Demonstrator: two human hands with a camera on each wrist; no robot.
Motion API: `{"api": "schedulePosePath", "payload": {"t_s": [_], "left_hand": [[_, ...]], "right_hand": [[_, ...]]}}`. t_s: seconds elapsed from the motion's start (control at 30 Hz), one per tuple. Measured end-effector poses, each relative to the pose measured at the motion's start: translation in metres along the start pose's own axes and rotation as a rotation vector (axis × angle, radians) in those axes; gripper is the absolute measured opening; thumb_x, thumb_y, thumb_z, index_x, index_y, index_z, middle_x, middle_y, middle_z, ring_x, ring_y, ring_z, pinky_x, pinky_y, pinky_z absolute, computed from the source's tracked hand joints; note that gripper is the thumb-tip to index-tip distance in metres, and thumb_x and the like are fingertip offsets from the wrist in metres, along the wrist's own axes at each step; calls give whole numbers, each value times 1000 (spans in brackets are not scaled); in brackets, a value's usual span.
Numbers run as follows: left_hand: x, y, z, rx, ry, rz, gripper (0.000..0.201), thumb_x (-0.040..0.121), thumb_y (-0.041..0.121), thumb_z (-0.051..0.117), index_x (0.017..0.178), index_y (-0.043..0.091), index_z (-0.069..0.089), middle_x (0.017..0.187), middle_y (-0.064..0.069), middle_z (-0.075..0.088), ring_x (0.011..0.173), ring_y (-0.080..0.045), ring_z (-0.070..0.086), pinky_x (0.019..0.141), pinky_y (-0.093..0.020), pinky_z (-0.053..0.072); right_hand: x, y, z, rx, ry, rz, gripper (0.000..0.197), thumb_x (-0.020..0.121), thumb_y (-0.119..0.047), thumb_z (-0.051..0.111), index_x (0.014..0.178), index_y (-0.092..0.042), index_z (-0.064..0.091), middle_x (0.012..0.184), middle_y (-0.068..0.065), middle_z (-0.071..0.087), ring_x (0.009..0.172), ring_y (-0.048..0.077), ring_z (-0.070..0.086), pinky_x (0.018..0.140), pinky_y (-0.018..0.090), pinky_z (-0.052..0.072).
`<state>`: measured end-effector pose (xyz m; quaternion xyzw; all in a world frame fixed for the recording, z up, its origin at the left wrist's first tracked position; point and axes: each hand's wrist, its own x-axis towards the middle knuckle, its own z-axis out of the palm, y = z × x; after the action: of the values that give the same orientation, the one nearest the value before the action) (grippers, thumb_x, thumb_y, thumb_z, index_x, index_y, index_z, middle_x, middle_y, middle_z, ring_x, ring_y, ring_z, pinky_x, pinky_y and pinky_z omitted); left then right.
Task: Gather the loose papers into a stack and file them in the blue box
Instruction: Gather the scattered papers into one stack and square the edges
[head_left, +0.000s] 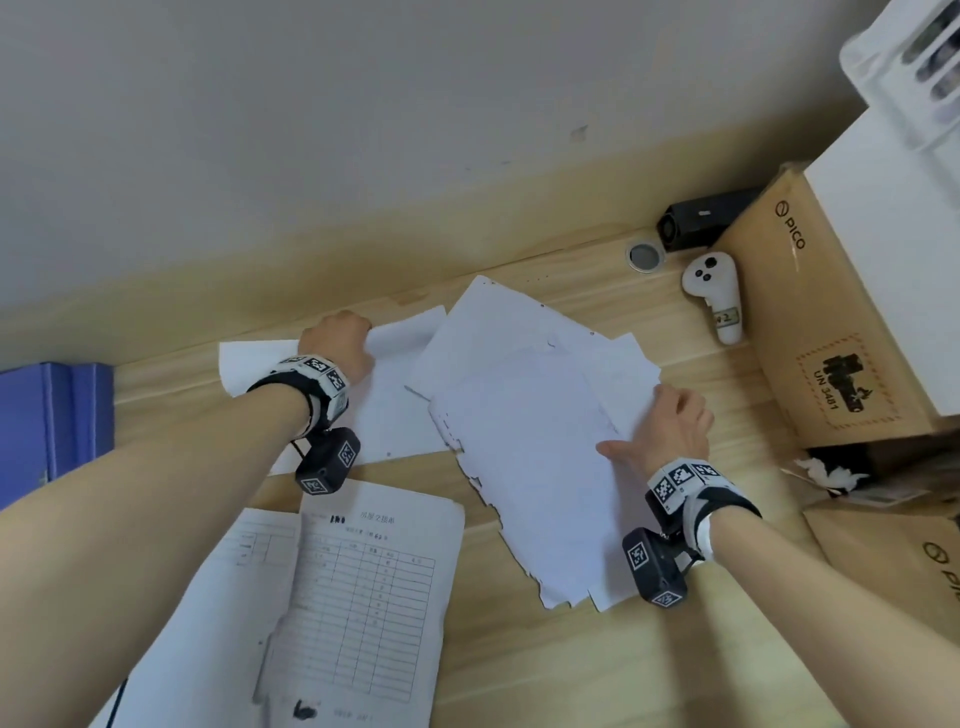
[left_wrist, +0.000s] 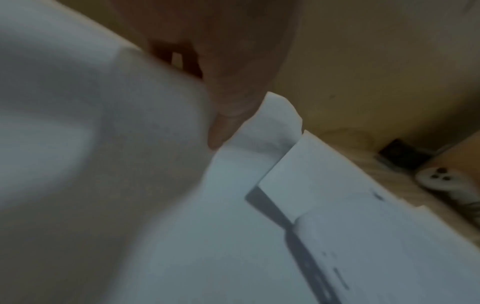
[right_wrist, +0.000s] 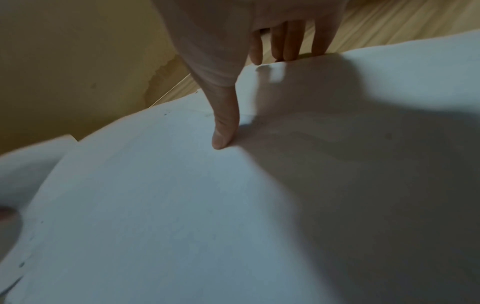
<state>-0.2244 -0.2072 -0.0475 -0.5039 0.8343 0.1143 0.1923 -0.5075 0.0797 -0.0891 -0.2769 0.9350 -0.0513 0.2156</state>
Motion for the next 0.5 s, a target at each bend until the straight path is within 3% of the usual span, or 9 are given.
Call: {"api": "schedulePosePath", "payload": {"t_s": [0.13, 0.27, 0.4, 0.5], "left_hand": [[-28, 5, -34, -101, 236, 99, 5, 79, 10, 55, 83, 13, 55, 83, -8, 59, 78, -34, 59, 60, -33, 41], [-70, 4, -62, -103, 424, 260, 14, 80, 10, 59, 82, 16, 47, 79, 0, 48, 70, -26, 47, 54, -36, 40], [-114, -1, -43, -54, 394, 381, 15, 79, 11, 61, 86, 20, 51, 85, 0, 53, 74, -24, 49, 50, -34, 42], [-142, -2, 3, -66, 261, 399, 17, 84, 11, 56, 98, 19, 60, 97, 2, 60, 83, -21, 56, 56, -31, 40]], "right_hand": [[4, -2, -4, 13, -15, 60, 109, 50, -41, 92, 137, -10, 34, 135, 17, 40, 124, 36, 34, 101, 41, 36], [2, -5, -11, 69, -65, 115, 89, 58, -33, 88, 132, -10, 44, 130, 14, 48, 126, 35, 37, 104, 40, 36], [-6, -13, -19, 52, -85, 102, 62, 63, -29, 83, 117, -10, 57, 116, 12, 59, 118, 34, 45, 85, 39, 46], [-13, -11, -22, 144, -98, 85, 39, 68, -19, 77, 102, -12, 60, 97, 10, 65, 91, 31, 58, 69, 33, 48]]}}
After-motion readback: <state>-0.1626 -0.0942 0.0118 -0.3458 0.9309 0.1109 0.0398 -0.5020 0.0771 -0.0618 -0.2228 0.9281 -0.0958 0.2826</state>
